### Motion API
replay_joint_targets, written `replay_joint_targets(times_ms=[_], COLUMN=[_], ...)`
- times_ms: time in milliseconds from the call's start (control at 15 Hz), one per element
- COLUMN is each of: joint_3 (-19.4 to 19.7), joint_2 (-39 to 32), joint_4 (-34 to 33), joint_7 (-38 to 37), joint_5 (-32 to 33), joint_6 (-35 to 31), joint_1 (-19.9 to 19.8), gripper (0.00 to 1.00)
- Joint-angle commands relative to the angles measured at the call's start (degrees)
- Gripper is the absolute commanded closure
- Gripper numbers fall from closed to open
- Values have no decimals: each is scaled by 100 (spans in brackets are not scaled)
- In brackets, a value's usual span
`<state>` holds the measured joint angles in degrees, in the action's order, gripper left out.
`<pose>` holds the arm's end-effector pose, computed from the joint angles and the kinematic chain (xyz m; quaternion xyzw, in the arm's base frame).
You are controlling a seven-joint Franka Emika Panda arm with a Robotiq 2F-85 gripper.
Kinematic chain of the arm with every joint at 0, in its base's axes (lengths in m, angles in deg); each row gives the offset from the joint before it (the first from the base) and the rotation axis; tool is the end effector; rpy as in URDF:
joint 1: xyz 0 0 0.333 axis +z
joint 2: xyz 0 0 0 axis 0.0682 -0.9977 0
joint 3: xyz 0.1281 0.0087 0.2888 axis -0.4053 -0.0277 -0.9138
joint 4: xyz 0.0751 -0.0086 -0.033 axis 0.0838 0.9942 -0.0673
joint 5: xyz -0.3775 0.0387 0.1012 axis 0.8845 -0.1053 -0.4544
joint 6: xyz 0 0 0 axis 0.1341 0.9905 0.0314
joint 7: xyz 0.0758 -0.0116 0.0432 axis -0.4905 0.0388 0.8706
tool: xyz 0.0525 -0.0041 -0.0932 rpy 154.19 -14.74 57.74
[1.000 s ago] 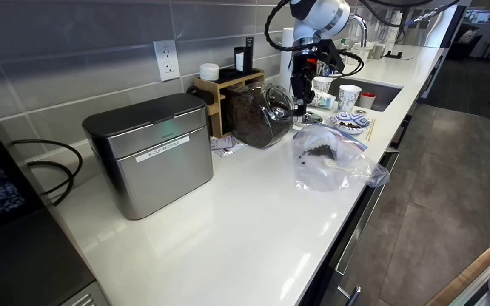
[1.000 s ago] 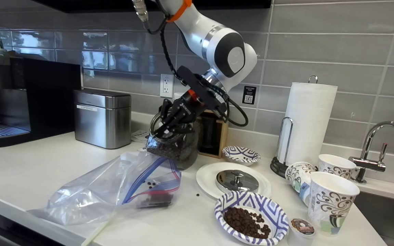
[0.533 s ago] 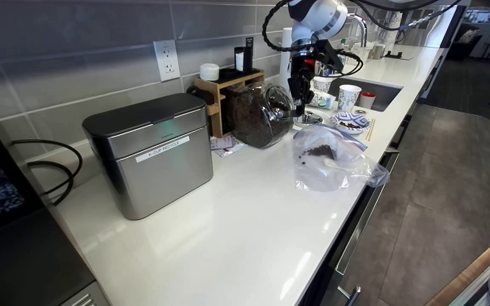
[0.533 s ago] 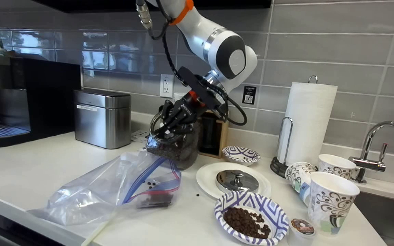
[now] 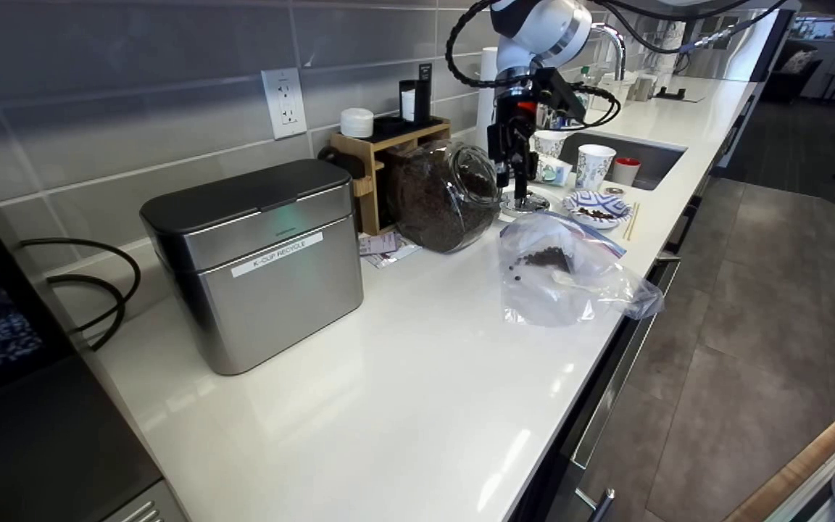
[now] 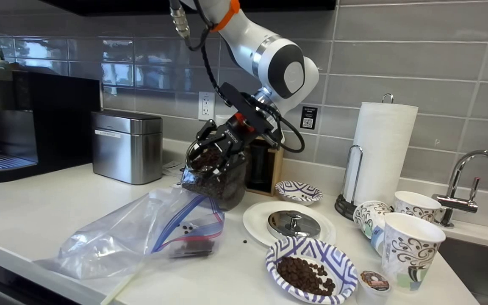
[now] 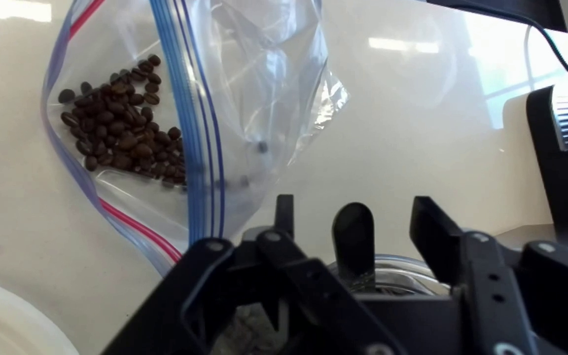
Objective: Use the scope to get some objects from the bottle and put them in the plastic bag
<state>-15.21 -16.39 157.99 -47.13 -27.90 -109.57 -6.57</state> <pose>0.6653 0.0657 0.3291 -0.9190 -0.1350 0.2725 0.2508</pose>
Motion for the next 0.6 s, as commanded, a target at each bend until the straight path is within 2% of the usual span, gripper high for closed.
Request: replay_joint_targets(times_ms=[0, 133, 533], joint_3=[12, -38, 22], joint_2=[146, 227, 1046], joint_4=[103, 205, 1376], joint_7=[-247, -273, 181], joint_5=[64, -79, -294], joint_6=[230, 606, 381], joint_1=[8, -63, -199], gripper=[5, 0, 0])
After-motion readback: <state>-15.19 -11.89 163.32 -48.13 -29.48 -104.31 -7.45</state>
